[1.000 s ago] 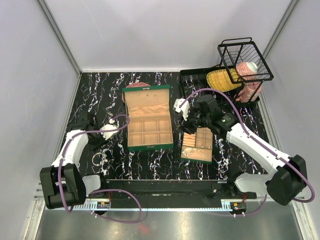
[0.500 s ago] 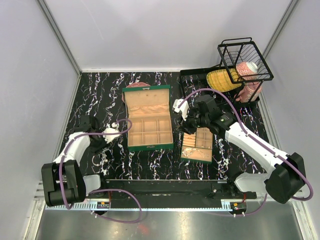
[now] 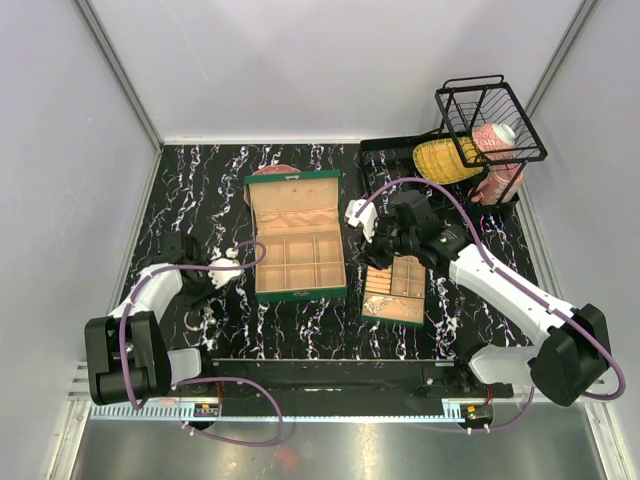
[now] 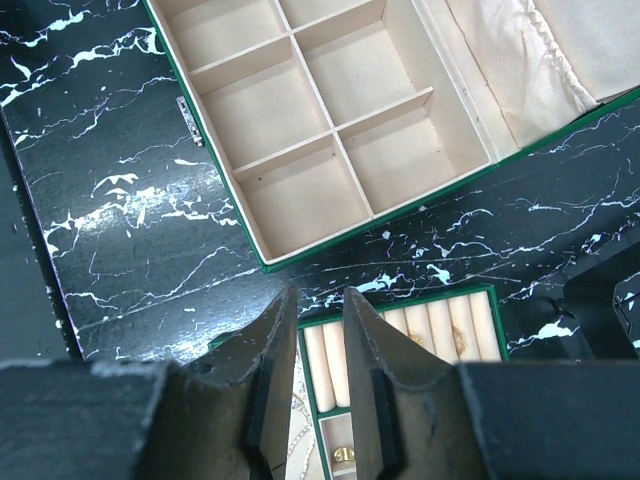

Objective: Organize the mixed jewelry

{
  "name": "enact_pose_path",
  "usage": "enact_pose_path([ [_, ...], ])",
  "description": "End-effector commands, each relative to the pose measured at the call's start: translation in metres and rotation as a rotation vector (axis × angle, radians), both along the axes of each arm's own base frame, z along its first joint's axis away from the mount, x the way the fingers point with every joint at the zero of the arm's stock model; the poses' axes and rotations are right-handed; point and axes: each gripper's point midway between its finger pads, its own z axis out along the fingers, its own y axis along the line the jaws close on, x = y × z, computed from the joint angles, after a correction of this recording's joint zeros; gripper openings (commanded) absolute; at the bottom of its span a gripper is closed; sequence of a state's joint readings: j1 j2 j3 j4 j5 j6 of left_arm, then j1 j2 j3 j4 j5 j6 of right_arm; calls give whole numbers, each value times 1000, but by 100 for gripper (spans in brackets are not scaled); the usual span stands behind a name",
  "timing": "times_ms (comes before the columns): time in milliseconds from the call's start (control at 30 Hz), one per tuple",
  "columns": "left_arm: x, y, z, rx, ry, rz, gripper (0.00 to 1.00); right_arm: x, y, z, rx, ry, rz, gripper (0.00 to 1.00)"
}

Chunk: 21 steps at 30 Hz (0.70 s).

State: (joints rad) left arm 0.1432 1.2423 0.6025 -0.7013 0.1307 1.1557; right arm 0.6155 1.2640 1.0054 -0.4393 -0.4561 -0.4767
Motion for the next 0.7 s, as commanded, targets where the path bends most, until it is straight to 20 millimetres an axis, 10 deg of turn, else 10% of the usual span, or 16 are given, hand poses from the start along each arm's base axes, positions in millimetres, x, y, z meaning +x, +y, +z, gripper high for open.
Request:
enact_pose_path([
  [0,-4,-6,-7,-26,-3,-42,56,1,3,0,-2,-16,15,31],
  [433,-11,-17,-14,-75,20,-63,50,0,3,-5,-12,-7,16,31],
  [667,-16,-21,-23,-101,60,-58,14,3,1,-3,-18,-17,7,31],
])
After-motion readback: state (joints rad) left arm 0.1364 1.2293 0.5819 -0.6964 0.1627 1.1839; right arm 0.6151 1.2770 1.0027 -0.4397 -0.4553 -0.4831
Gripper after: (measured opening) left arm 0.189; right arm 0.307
